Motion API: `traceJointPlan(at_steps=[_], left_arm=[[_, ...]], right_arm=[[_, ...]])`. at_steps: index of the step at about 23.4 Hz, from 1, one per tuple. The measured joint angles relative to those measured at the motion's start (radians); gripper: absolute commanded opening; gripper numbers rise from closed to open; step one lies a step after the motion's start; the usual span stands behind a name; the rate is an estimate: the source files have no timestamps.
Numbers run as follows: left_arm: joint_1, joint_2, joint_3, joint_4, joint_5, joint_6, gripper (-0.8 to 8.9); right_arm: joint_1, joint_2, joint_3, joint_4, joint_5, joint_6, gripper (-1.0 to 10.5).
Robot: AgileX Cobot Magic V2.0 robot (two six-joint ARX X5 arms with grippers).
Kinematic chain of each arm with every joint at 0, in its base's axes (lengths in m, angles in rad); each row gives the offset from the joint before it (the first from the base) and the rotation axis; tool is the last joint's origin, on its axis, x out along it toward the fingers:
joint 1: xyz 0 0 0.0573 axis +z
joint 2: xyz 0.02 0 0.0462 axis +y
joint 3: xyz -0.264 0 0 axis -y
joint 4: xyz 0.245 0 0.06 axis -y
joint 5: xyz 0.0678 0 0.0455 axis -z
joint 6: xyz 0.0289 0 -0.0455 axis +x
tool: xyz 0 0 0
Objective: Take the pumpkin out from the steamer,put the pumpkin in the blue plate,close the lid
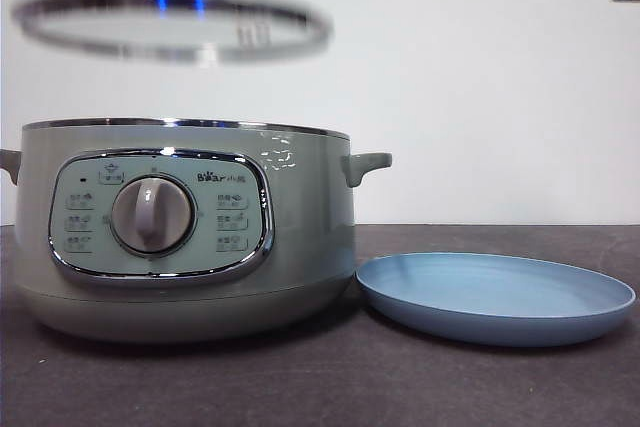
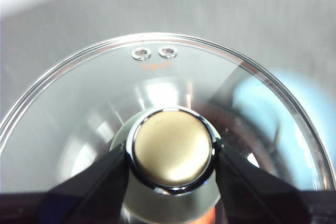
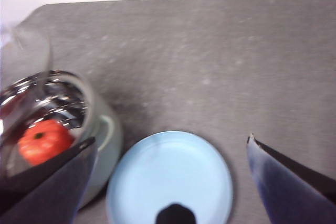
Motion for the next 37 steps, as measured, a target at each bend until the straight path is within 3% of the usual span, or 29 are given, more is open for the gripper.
traceJointPlan(at_steps=[7,17,23,25,30,34,37], left_arm=[[-0.003,-0.166,0.029,-0.076,-0.072,0.0,-0.09],[-0.004,-0.383,0.028,-0.214,-0.304,0.0,-0.09],[-0.004,-0.461,0.028,-0.279,-0.411,0.0,-0.09],[-0.004,-0.489,0.028,-0.305,-0.422,0.0,-0.09],[-0.004,-0.502,0.028,-0.363,-0.433,0.0,-0.09],[-0.004,-0.497,0.028,-0.364,-0.431,0.0,-0.09],[-0.004,-0.496,0.028,-0.366,-0.431,0.0,-0.09]], right_arm=[[0.058,0.085,0.0,0.08,-0.177,0.004,4.7],[0.306,0.319,0.012,0.229,-0.194,0.01,4.7],[0.446,0.528,0.14,0.217,-0.192,0.006,4.7],[0.504,0.636,0.243,0.157,-0.157,-0.013,4.8],[0.648,0.894,0.571,-0.101,0.109,-0.119,6.0],[0.709,1.046,0.711,-0.134,0.195,-0.159,6.0],[0.73,1.128,0.72,-0.135,0.201,-0.174,6.0]])
